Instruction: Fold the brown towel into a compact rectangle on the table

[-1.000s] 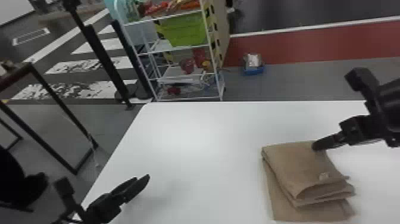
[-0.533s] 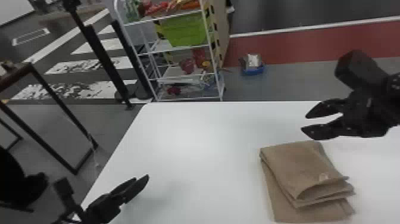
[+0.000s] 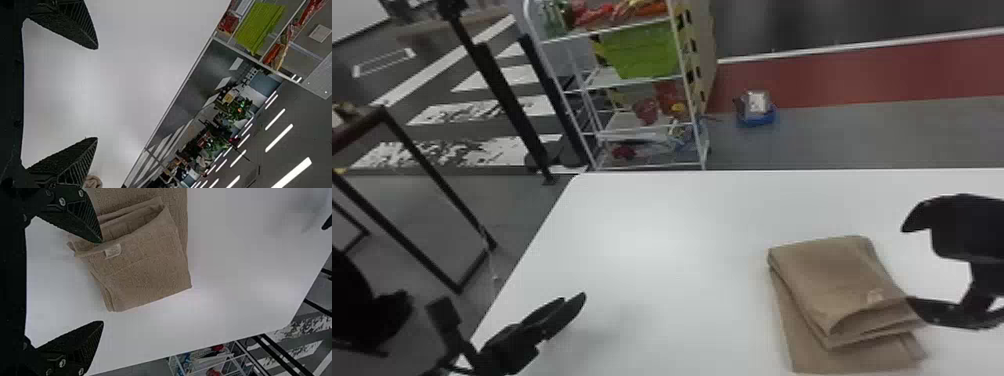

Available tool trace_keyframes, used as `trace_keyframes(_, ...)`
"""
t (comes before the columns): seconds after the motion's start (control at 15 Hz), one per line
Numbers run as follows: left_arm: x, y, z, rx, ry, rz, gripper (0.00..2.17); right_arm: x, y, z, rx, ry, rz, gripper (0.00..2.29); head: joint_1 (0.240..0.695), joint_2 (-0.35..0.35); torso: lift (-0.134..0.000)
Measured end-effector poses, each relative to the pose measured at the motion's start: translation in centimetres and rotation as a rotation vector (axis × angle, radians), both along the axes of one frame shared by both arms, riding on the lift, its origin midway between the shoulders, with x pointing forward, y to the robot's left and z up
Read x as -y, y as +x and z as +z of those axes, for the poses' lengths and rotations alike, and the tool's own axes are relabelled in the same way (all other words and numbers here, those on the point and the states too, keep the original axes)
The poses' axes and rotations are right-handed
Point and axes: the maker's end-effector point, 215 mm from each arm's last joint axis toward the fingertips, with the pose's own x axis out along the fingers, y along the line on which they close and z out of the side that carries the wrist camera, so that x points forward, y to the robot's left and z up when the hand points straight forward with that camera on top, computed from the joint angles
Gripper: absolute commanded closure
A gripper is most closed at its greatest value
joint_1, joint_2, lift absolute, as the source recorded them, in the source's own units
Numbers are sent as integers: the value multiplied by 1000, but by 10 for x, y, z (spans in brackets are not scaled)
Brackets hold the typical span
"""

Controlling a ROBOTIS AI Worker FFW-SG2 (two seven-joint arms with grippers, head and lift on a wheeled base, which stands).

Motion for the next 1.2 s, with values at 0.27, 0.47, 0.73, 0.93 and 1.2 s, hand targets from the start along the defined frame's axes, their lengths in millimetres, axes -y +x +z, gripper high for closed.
trace_keyframes(0.27, -3, -3, -1, -2, 0, 6, 49, -15, -14, -34, -28, -107, 77, 188, 695, 350, -124)
trace_keyframes(0.47, -6, -5, -2, -2, 2, 12, 49, -21, -18, -59, -56, -167, 114, 188, 695, 350, -124)
trace_keyframes(0.73, -8, -5, -2, -1, 6, 16, 49, -25, -27, -79, -88, -199, 139, 194, 695, 350, -124)
trace_keyframes(0.93, -6, -4, -3, 2, 7, 12, 49, -23, -17, -90, -113, -211, 123, 232, 695, 350, -124)
trace_keyframes(1.2, -9, -5, -3, 3, 7, 16, 49, -23, -6, -98, -147, -205, 76, 471, 695, 350, -124)
